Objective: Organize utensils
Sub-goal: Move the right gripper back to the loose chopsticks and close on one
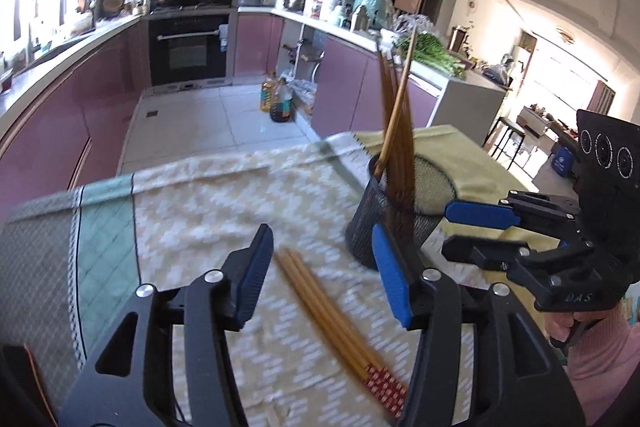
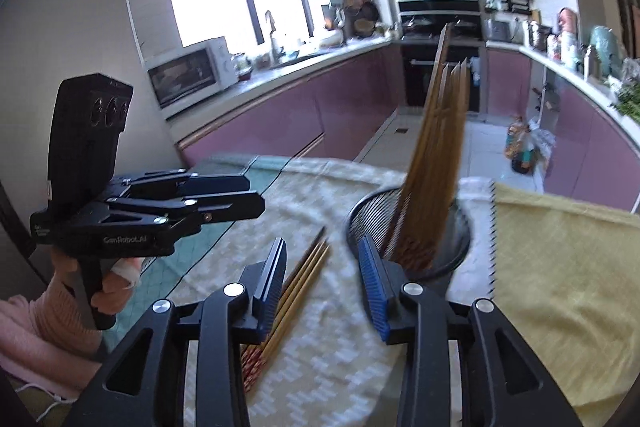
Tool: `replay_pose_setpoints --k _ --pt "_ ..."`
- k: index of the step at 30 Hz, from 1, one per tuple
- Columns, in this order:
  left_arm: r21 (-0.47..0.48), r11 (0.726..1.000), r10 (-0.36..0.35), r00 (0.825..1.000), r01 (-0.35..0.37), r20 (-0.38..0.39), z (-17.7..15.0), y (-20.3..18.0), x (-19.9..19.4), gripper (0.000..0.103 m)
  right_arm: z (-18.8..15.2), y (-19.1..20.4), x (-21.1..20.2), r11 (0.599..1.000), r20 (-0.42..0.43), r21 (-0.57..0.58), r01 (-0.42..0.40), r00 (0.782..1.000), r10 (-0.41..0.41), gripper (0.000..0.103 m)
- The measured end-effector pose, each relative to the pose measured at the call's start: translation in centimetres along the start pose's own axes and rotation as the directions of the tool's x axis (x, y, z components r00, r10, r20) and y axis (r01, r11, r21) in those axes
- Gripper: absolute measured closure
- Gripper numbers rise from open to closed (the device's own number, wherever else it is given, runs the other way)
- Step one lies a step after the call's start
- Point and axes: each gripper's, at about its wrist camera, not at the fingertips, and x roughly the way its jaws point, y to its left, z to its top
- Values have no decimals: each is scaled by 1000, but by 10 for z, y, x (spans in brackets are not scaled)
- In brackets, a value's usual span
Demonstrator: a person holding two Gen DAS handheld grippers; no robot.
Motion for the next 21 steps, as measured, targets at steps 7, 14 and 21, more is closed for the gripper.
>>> replay_pose_setpoints --k 7,14,21 --pt "-35 995 88 993 -91 -75 -46 14 10 33 -28 9 40 999 -123 44 -21 992 26 63" --pt "-79 991 95 987 -106 -129 -73 21 18 31 -44 16 55 999 -172 53 -1 985 10 63" --pt "-74 990 107 981 -120 -160 -85 18 23 31 -51 19 59 998 -189 50 27 982 -17 63"
